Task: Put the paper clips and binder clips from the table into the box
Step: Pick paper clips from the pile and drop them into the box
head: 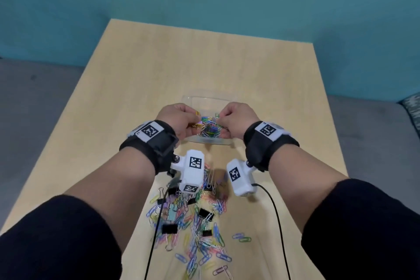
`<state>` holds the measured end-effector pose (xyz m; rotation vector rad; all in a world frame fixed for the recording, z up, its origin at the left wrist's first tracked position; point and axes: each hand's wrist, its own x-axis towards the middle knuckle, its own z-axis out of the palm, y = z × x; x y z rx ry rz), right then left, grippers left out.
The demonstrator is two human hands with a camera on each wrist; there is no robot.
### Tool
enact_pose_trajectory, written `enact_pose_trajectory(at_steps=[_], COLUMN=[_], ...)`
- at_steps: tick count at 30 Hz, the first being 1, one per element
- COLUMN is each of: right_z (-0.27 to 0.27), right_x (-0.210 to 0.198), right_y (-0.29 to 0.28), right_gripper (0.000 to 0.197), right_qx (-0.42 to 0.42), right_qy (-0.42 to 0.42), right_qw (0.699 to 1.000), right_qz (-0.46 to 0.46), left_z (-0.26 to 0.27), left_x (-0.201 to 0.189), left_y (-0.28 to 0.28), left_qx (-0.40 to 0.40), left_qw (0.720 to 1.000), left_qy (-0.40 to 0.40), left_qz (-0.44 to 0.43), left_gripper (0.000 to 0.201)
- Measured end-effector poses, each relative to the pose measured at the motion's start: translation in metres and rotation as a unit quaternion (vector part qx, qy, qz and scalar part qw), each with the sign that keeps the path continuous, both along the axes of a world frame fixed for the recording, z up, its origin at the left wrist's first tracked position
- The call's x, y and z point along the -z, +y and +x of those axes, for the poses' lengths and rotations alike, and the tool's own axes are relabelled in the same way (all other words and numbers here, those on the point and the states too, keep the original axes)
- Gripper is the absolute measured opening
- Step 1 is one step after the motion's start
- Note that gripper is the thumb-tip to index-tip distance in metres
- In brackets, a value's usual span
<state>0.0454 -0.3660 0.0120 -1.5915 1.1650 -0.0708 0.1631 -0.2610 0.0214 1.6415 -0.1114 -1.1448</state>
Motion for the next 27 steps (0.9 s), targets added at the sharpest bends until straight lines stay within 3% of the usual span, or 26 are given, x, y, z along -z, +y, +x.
enact_pose_trajectory(at_steps=[7,13,20,24,27], right_z=[-0.003,0.007,0.011,0.006,-0.004], right_x=[0.002,0.005,0.010,0.008,0.007], right_y=[0.011,0.028,0.027,0.006,-0.008], right_gripper=[0.009,0.002,0.017,0.026,0.026], right_qx=[-0.083,-0.089,-0.069,-0.026,-0.023], right_qy=[0.051,0.011,0.009,0.040,0.067], right_qw=[0.984,0.990,0.995,0.990,0.986], right_qz=[-0.147,-0.111,-0.073,-0.135,-0.152], left_z=[-0.001,-0.005,-0.008,0.001,0.013], left_x=[0.016,0.016,0.012,0.018,0.025], left_y=[-0.002,-0.002,-0.003,-0.005,-0.005], left_qx=[-0.013,-0.021,-0.010,0.024,0.086], left_qw=[0.999,1.000,1.000,0.992,0.956], left_qy=[-0.027,-0.006,-0.007,-0.114,-0.263], left_qz=[0.031,0.022,0.022,0.053,0.098], left_gripper=[0.019,0.011,0.012,0.024,0.025])
